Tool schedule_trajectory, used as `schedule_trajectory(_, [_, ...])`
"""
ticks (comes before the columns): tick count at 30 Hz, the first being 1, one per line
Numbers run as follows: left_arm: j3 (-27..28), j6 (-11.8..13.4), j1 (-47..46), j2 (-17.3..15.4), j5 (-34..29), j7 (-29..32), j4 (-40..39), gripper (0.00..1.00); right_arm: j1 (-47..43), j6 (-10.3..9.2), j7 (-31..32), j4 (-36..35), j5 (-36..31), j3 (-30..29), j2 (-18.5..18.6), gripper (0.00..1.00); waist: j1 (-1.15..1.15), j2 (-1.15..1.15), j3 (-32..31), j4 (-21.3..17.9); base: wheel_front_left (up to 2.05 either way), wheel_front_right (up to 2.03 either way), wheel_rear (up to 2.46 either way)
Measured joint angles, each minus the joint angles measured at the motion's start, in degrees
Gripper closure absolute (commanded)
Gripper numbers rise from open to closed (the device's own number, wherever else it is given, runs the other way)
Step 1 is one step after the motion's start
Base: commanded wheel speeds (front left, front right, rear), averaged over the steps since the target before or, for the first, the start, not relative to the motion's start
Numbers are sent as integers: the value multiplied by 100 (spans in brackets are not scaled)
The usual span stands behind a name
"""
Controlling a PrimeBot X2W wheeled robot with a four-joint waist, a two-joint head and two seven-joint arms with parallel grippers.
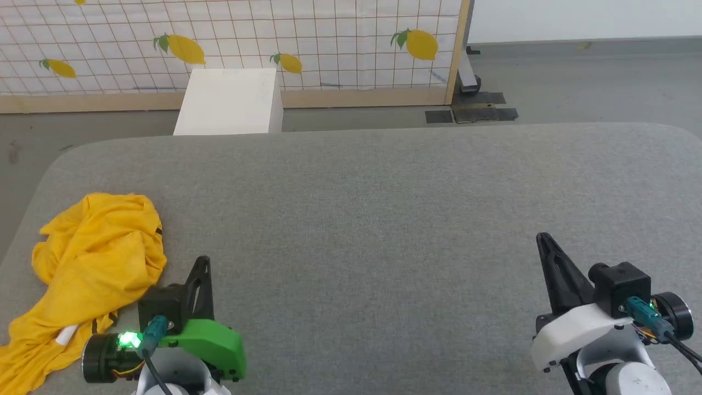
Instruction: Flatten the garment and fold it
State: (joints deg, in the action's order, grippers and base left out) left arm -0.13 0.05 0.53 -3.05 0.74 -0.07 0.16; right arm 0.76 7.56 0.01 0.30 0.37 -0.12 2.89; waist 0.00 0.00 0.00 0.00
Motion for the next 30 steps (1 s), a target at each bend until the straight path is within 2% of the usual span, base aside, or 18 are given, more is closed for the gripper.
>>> schedule_trajectory(30, [0,0,0,0,0,0,0,100,0,0,0,0,0,0,0,100,0,0,0,0,0,0,0])
